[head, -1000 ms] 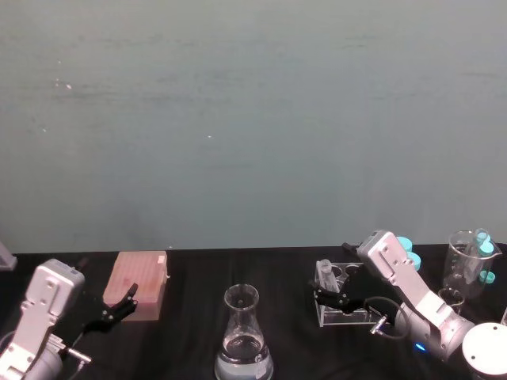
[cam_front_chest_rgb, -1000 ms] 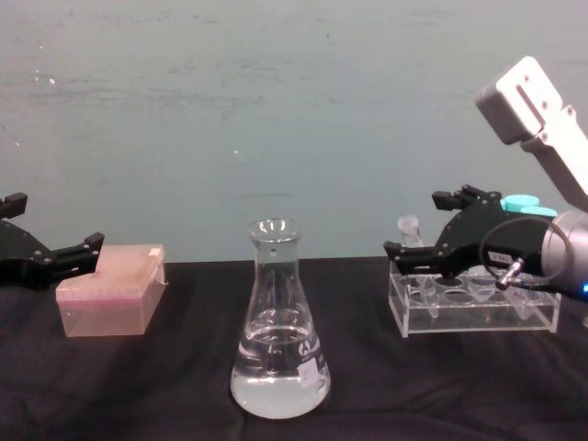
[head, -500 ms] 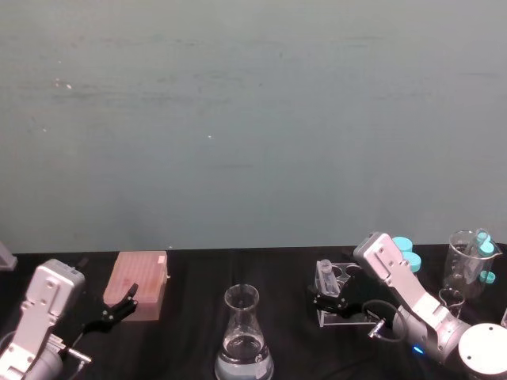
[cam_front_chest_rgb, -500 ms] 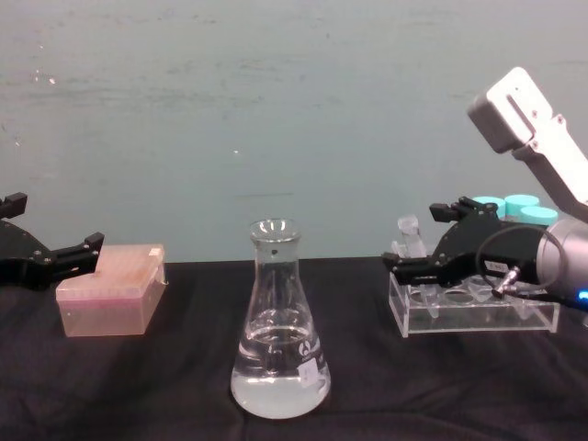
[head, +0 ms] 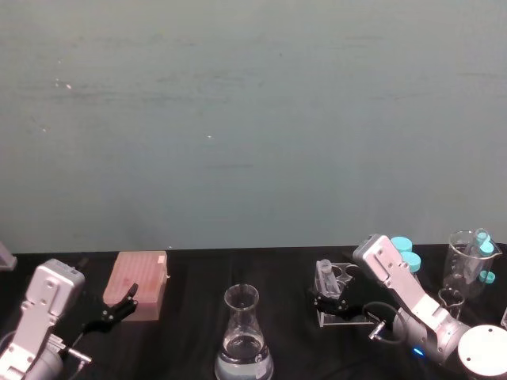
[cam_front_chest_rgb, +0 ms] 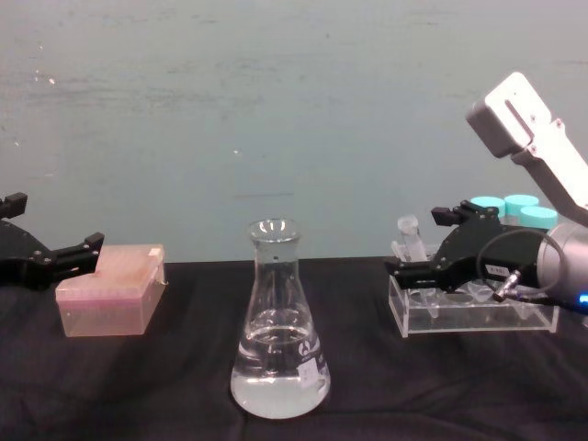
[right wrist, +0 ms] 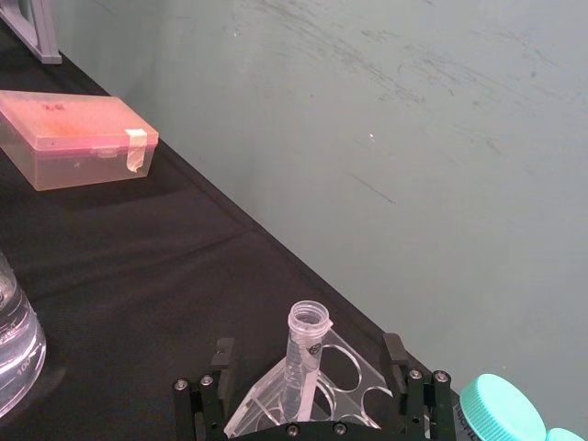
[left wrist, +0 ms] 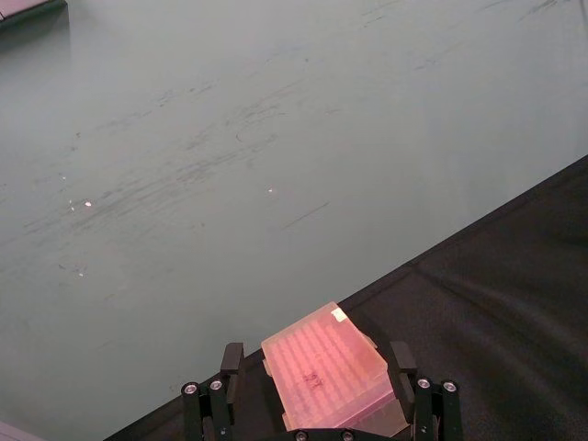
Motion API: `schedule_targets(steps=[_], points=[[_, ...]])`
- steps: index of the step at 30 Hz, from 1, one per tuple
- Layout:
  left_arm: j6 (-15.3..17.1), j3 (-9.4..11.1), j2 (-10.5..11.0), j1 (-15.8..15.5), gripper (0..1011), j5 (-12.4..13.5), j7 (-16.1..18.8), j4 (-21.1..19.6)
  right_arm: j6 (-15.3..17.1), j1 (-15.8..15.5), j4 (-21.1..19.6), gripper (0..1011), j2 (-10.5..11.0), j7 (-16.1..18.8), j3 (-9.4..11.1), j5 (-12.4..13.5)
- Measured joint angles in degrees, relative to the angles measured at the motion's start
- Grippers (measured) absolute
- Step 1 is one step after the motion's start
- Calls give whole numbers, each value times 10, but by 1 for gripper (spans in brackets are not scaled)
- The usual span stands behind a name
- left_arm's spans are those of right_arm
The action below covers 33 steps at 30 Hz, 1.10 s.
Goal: Pour the liquid from the test tube into the beaker using one hand.
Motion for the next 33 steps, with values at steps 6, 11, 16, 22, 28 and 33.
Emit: schedule_targets(steps=[6, 11, 16, 22, 28, 33], points=[[0, 0, 0, 0, 1000, 0, 0, 0, 0, 0, 0, 947, 0, 0, -1, 1], [0, 0, 0, 0, 1000, 0, 0, 0, 0, 0, -1, 821, 1, 0, -2, 2], [0, 0, 0, 0, 1000, 0, 0, 0, 0, 0, -1, 682, 1, 0, -2, 2], [0, 0, 0, 0, 1000, 0, 0, 0, 1, 1, -1, 479, 1, 0, -2, 3], [0, 0, 0, 0, 1000, 0, 0, 0, 1, 1, -1, 308, 1, 0, -3, 3], [0, 0, 0, 0, 1000, 0, 0, 0, 1, 1, -1, 210, 1, 0, -3, 3]])
